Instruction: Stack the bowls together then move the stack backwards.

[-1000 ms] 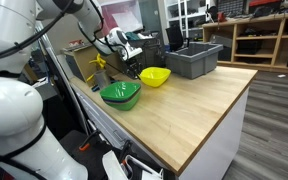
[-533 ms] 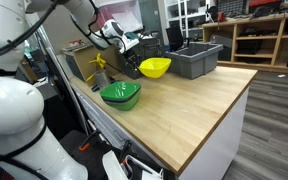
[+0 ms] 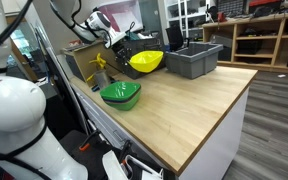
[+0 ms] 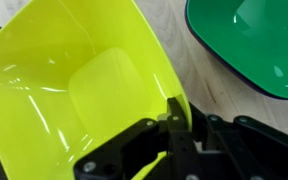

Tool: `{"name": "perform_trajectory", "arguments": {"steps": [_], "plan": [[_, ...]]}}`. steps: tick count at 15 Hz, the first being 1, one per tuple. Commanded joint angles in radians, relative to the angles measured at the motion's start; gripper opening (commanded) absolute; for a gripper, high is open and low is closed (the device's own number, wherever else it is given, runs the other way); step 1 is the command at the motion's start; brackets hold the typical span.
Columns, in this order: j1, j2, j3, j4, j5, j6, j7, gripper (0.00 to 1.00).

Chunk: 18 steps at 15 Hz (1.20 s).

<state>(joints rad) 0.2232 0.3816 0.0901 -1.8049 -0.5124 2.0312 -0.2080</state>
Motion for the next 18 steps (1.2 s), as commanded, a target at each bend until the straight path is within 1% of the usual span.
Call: {"name": "perform_trajectory", "arguments": {"steps": [1, 11, 12, 13, 18], "plan": [[0.014, -0.109, 0.026, -0.099, 0.003, -0.039, 0.049, 0.02], [0.01, -0.235, 0.085, -0.285, 0.051, -0.043, 0.062, 0.02], [0.008, -0.259, 0.089, -0.313, 0.057, -0.041, 0.059, 0.02], [0.0, -0.31, 0.09, -0.359, 0.067, -0.043, 0.043, 0.02], [0.0, -0.44, 0.099, -0.502, 0.098, -0.055, 0.024, 0.02]]}}
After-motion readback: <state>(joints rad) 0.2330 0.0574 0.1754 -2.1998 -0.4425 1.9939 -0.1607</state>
